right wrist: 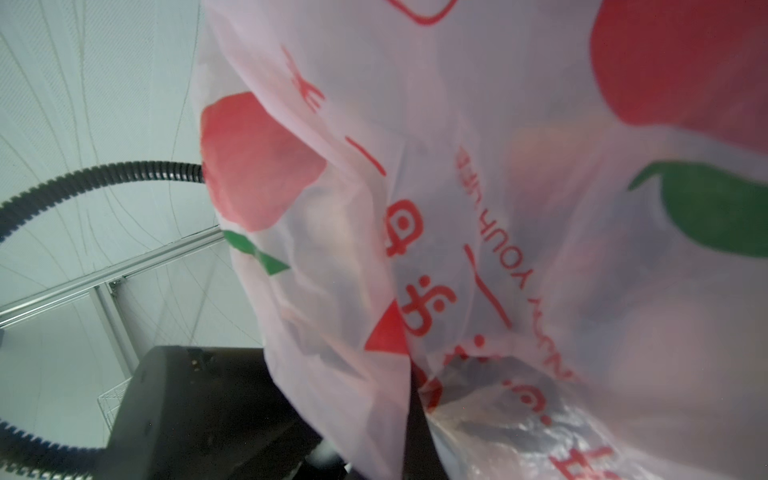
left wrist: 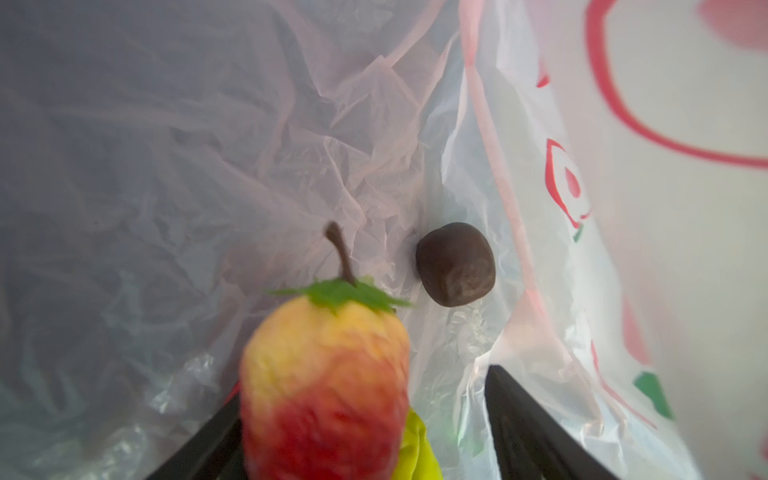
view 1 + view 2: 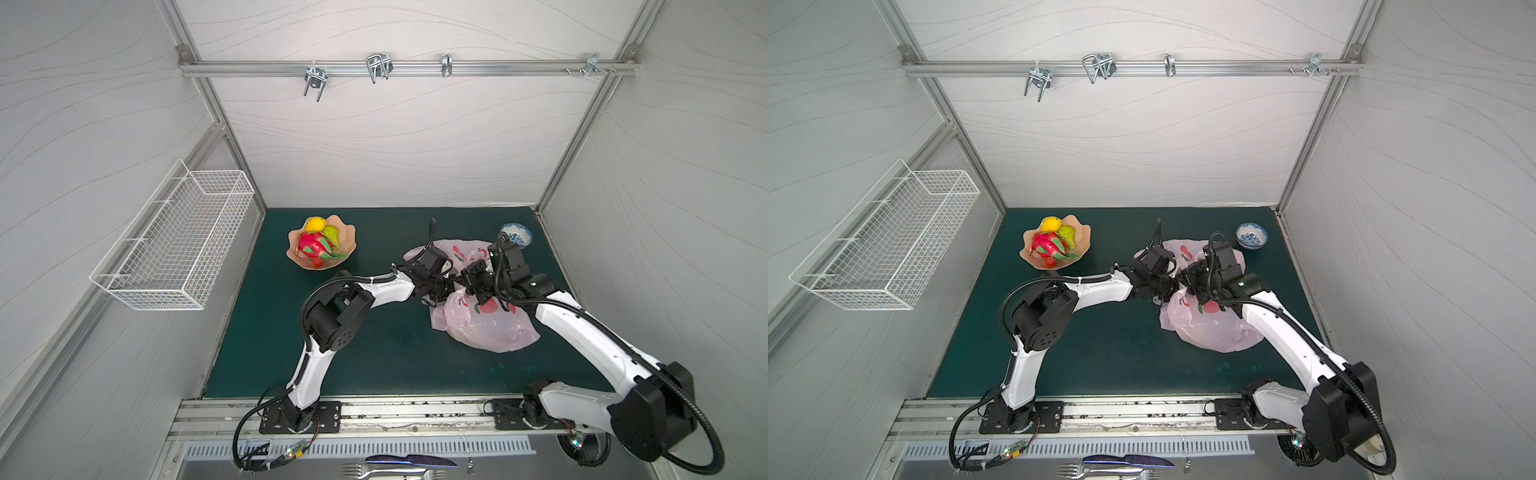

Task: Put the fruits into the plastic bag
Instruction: 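Lower the peach into the bag mouth with the left gripper, then open the left gripper to release the peach inside the bag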

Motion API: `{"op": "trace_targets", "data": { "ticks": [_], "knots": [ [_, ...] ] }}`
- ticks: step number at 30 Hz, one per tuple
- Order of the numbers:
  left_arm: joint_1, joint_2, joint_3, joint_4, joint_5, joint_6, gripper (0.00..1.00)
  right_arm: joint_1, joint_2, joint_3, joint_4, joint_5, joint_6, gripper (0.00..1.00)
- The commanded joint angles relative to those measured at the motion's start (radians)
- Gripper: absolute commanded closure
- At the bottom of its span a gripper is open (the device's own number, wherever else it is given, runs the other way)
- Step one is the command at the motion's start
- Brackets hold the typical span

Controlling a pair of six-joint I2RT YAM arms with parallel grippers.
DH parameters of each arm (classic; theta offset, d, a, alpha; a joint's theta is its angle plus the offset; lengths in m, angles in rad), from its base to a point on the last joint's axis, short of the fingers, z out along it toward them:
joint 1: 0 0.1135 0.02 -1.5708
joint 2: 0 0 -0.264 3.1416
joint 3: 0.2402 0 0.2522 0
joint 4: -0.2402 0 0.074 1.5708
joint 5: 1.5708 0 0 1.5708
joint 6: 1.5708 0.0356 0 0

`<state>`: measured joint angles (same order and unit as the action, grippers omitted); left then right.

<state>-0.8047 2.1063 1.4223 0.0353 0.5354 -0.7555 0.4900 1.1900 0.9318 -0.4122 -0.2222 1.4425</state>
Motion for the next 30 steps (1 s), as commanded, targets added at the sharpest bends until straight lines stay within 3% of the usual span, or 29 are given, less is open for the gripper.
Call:
{"op": "trace_targets", "data": {
  "ticks": [1,13,30],
  "knots": [
    [-0.022,-0.055,0.008,0.050,0.010,0.015,0.16,0.013,-0.007,-0.016,0.000,-0.042,0.020,1.00],
    [0.002,-0.142,-0.017,-0.093,-0.096,0.048,0.11,0.013,-0.024,-0.023,0.002,-0.028,0.026,1.00],
    [0.003,-0.170,0.063,-0.373,-0.254,0.178,0.12,0.007,-0.007,-0.006,0.012,-0.024,0.028,1.00]
  ]
}}
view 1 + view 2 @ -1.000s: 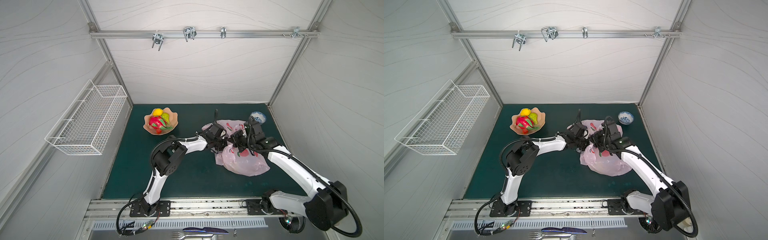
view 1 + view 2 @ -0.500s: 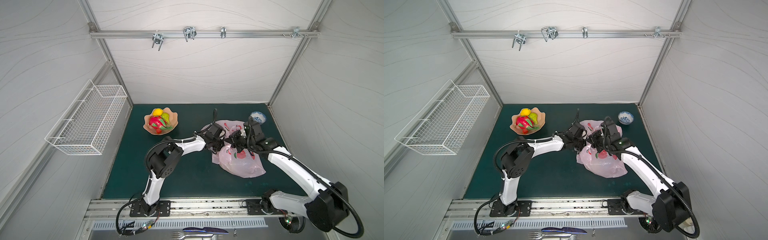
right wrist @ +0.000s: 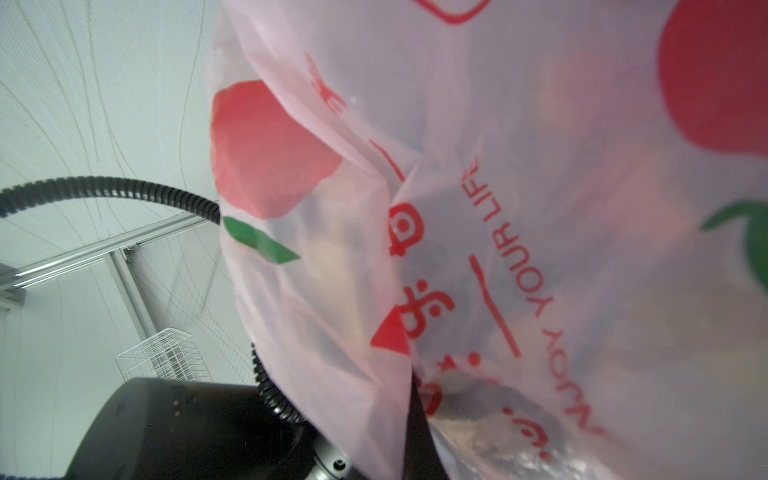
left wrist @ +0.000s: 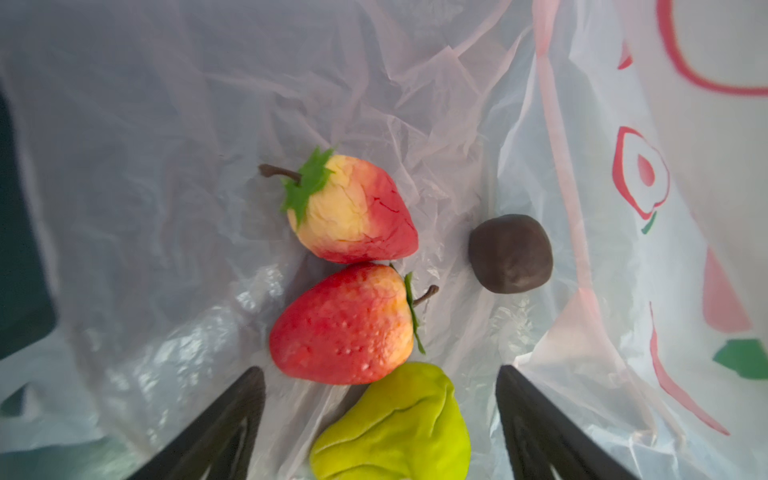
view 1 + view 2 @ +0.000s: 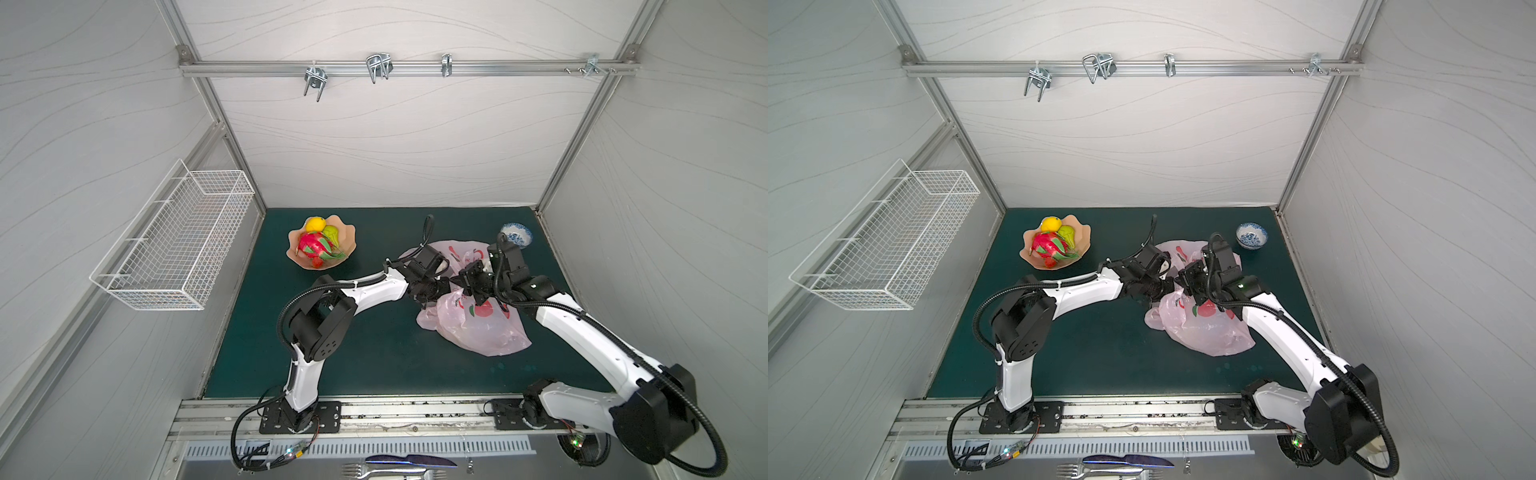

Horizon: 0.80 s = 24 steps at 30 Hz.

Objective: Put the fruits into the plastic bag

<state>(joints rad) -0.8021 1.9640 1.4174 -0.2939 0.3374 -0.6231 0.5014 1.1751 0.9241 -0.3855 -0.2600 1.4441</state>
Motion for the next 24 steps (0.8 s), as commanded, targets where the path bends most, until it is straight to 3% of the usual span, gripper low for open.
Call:
{"op": "trace_targets", "data": {
  "ticks": [1,24],
  "knots": [
    [0.000,-0.023,0.085,-0.074,-0.072,0.057,0.12,-0.006,0.009,0.004,-0.011,0.016,0.027,1.00],
    [-0.002,0.066,0.256,-0.443,-0.248,0.293,0.14,-0.026,0.061,0.037,0.045,-0.031,0.050,1.00]
  ]
}}
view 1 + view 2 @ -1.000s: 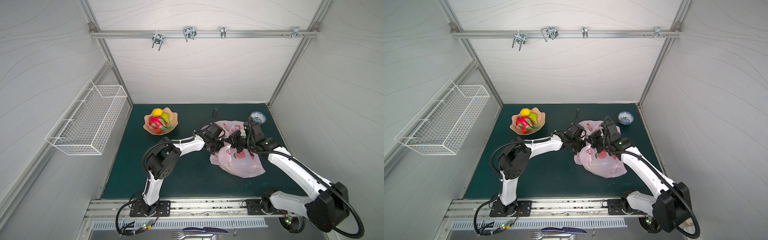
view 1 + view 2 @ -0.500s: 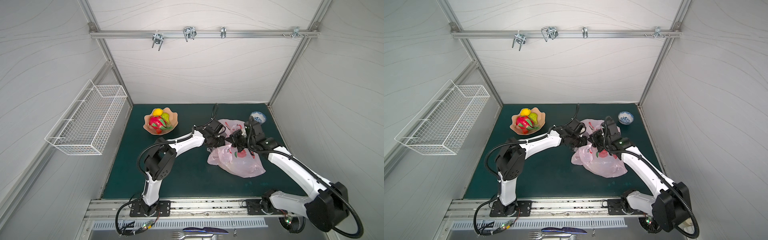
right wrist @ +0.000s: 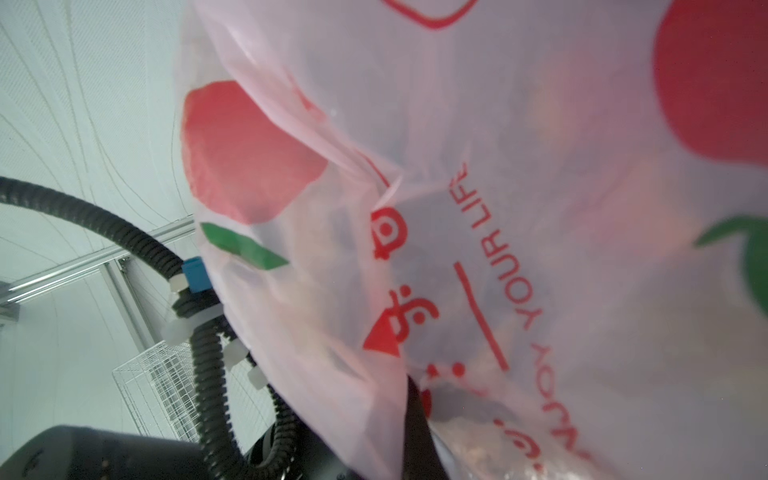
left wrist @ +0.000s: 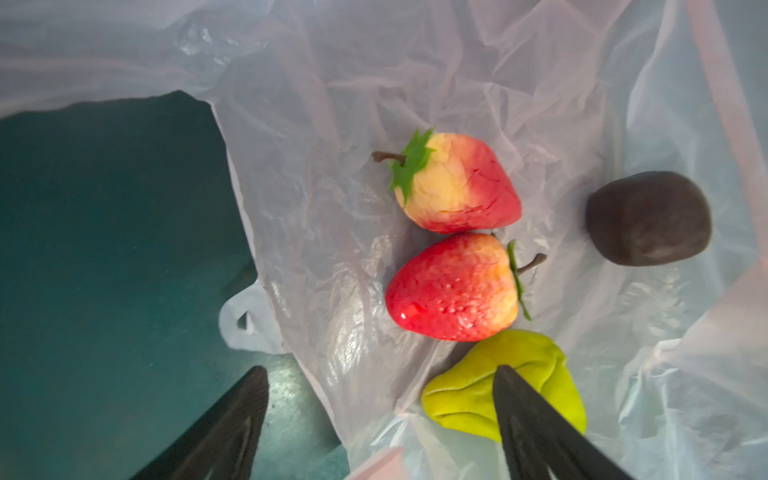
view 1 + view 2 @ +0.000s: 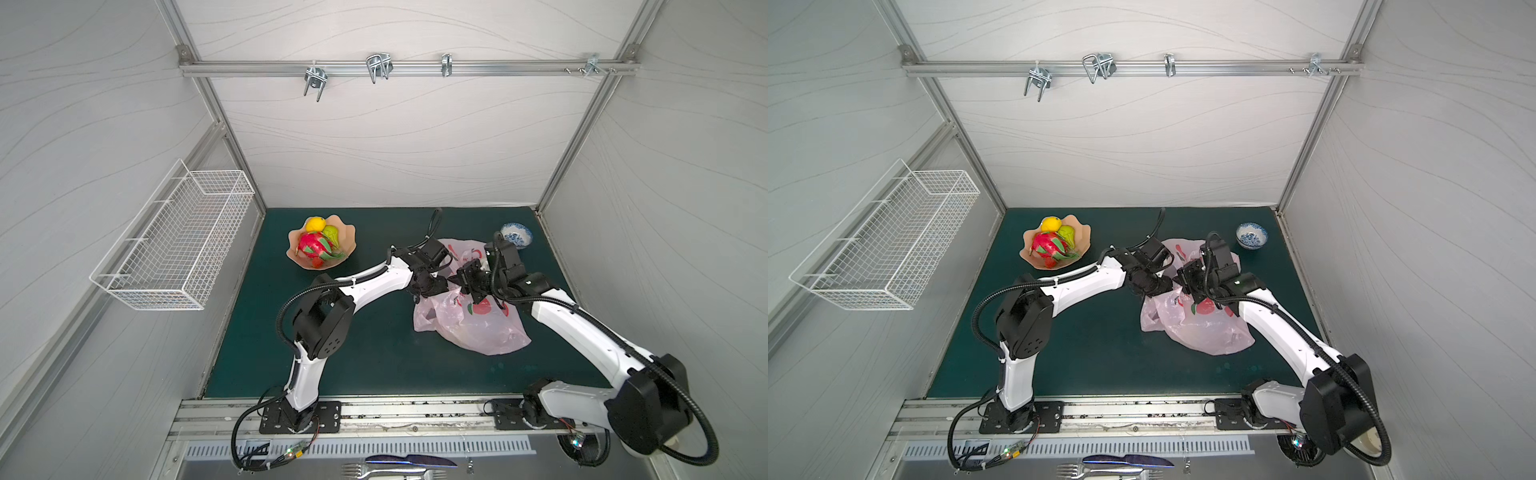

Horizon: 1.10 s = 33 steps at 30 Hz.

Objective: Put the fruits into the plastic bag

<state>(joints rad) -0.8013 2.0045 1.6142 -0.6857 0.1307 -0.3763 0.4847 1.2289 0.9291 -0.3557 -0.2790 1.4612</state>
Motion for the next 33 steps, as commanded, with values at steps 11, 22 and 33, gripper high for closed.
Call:
{"op": "trace_targets", "data": {
  "ticks": [11,22,33],
  "knots": [
    [-0.006,0.076,0.098,-0.108,-0.102,0.105,0.14,-0.027,0.024,0.046,0.045,-0.074,0.045,1.00],
    [-0.007,0.077,0.080,-0.085,-0.097,0.112,0.14,-0.029,0.015,0.047,0.040,-0.083,0.047,1.00],
    [-0.005,0.052,0.041,-0.038,-0.016,0.135,0.14,-0.029,0.000,0.047,0.035,-0.089,0.044,1.00]
  ]
}}
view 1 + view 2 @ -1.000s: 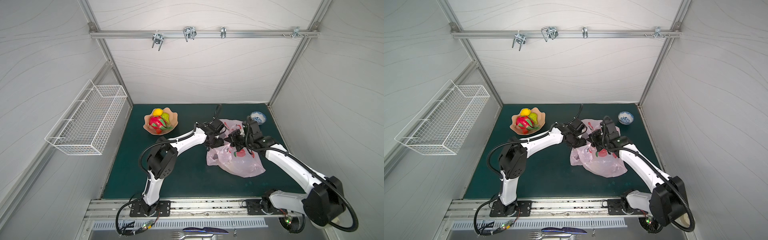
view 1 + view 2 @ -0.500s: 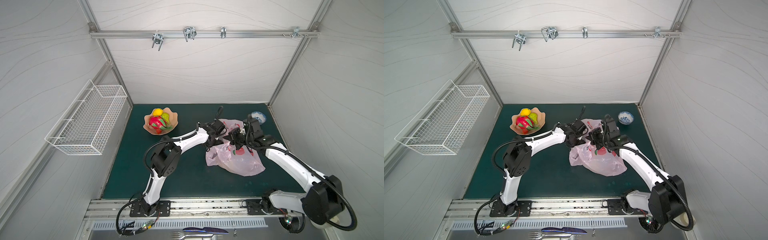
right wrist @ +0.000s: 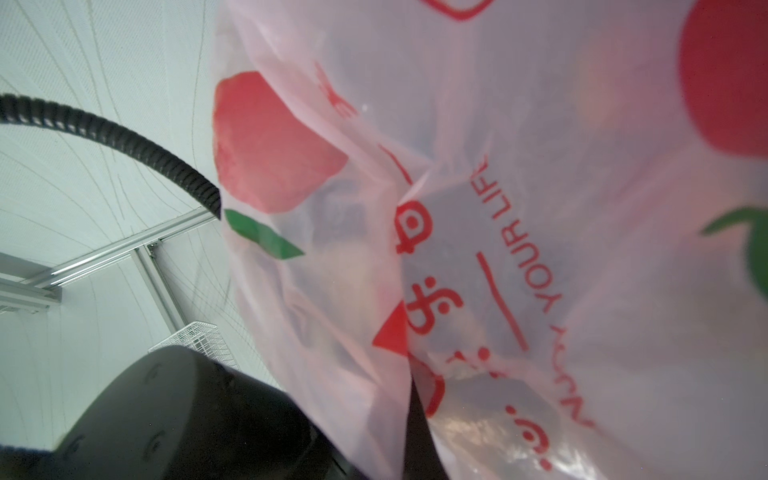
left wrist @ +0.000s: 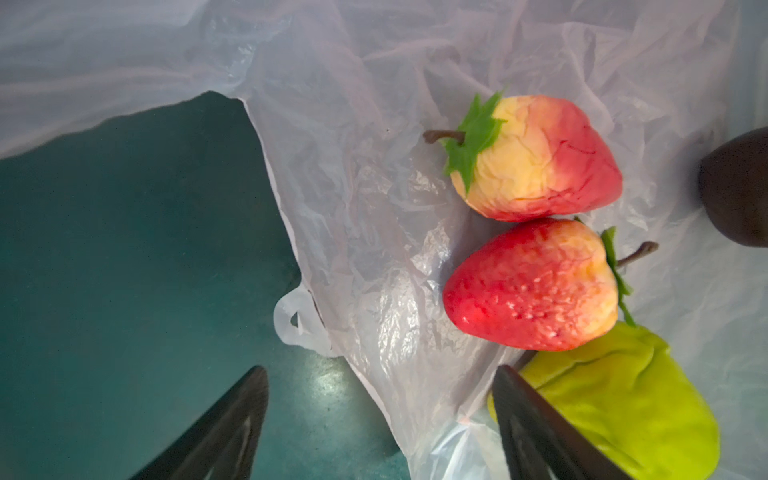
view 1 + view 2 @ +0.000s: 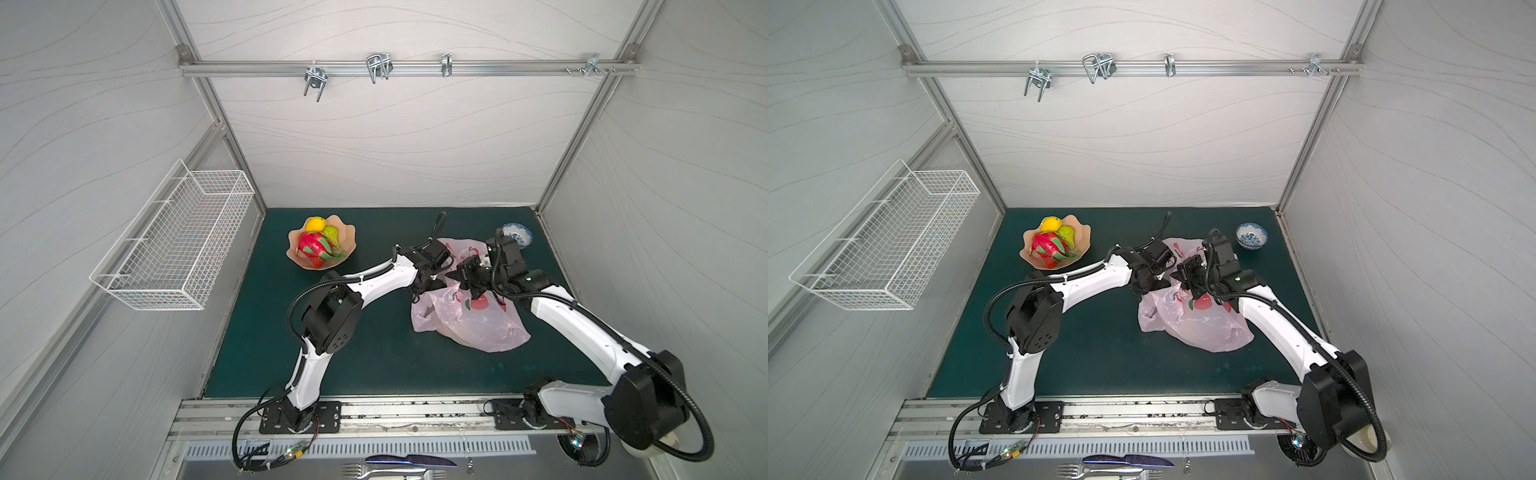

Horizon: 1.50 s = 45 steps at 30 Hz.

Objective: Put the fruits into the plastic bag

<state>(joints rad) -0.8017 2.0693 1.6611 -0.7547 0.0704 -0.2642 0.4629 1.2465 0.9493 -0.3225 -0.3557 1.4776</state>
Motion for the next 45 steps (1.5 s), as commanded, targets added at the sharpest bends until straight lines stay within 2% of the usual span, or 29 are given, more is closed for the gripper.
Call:
{"op": "trace_targets", "data": {
  "ticks": [1,4,8,16,21,24,26,32,37,45],
  "knots": [
    [-0.005,-0.018,-0.011,0.041,0.052,0.026,0.14,-0.008,-0.021,0.024,-0.003,-0.011,0.026,1.00],
    [0.003,-0.037,-0.022,0.068,0.103,0.046,0.14,-0.012,-0.038,0.008,0.000,-0.006,0.030,1.00],
    [0.017,-0.057,-0.031,0.092,0.167,0.098,0.14,-0.044,-0.050,-0.010,0.050,-0.053,0.039,1.00],
    [0.019,-0.079,-0.061,0.108,0.236,0.167,0.14,-0.061,-0.043,0.001,0.097,-0.110,0.034,1.00],
    [0.019,-0.093,-0.092,0.119,0.225,0.207,0.14,-0.063,-0.027,0.003,0.124,-0.153,0.043,1.00],
    [0.019,-0.087,-0.075,0.099,0.177,0.224,0.14,-0.063,-0.019,0.006,0.129,-0.170,0.043,1.00],
    [0.020,-0.071,-0.039,0.072,0.106,0.200,0.14,-0.062,-0.014,0.004,0.129,-0.176,0.043,1.00],
    [0.035,-0.037,0.040,0.082,0.014,0.072,0.14,-0.061,-0.008,0.004,0.144,-0.186,0.037,1.00],
    [0.042,0.002,0.092,0.077,0.024,0.022,0.14,-0.059,-0.011,0.014,0.130,-0.187,0.025,1.00],
    [0.044,0.009,0.106,0.078,0.045,0.032,0.14,-0.059,-0.021,0.008,0.136,-0.195,0.016,1.00]
  ]
}}
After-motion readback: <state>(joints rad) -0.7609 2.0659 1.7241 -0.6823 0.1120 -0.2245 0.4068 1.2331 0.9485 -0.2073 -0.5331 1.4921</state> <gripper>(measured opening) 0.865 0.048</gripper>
